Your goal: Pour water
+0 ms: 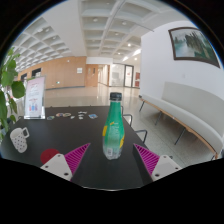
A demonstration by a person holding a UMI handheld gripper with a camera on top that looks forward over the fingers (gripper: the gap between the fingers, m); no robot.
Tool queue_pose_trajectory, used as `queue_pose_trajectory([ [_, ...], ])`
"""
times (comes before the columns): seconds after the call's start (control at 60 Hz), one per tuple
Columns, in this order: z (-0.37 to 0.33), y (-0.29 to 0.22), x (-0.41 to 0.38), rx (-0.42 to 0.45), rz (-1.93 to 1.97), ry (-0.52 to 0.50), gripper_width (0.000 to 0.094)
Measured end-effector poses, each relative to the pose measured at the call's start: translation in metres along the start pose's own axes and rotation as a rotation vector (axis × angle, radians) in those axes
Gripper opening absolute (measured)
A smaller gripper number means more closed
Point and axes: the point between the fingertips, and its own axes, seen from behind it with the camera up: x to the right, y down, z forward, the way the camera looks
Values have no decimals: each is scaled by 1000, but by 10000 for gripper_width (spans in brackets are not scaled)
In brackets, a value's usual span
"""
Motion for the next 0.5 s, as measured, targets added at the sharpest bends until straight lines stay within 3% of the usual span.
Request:
queue_pose_trajectory([
  [0.267, 93, -11, 8, 32, -31, 27, 809],
  [0.333, 106, -12, 6, 41, -49, 31, 724],
  [0.367, 112, -13, 5, 46, -52, 34, 564],
  [0.5, 111, -16, 10, 68, -38, 52, 470],
])
